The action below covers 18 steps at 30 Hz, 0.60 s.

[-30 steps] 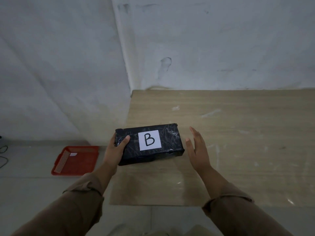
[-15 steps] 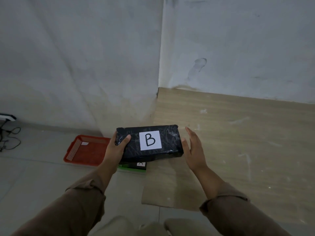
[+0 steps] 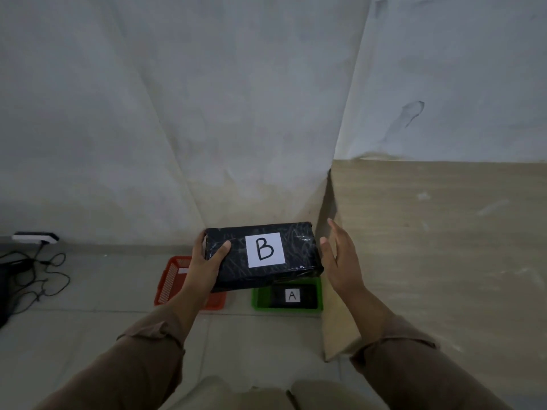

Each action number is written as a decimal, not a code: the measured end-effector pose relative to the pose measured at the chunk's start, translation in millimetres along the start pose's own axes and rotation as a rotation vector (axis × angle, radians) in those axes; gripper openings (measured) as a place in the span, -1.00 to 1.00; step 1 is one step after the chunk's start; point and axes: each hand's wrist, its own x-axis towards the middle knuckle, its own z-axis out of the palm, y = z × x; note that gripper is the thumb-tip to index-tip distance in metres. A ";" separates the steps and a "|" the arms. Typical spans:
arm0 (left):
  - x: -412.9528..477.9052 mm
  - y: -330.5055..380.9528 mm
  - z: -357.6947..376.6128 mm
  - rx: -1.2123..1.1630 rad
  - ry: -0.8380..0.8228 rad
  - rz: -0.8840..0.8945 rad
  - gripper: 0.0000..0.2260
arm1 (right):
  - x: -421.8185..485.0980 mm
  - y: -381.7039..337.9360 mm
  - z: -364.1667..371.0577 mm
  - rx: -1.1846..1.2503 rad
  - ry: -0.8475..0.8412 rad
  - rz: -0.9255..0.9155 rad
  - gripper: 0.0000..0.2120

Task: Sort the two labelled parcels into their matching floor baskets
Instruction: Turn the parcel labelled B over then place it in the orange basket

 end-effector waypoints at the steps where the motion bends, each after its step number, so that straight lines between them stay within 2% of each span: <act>1: 6.0 1.7 -15.5 0.002 -0.015 0.004 -0.43 | -3.4 -7.2 16.2 -0.009 0.014 0.006 -0.54; 6: 30.0 -0.9 -78.1 0.076 -0.094 0.000 -0.51 | -24.3 -31.0 81.4 -0.033 0.048 0.063 -0.55; 10: 52.0 -10.4 -106.6 0.076 -0.065 -0.038 -0.51 | -24.1 -37.6 113.6 -0.072 0.021 0.092 -0.54; 18: 87.8 -20.4 -142.7 0.013 0.005 -0.075 -0.57 | 21.1 -51.6 154.1 -0.140 -0.054 0.029 -0.54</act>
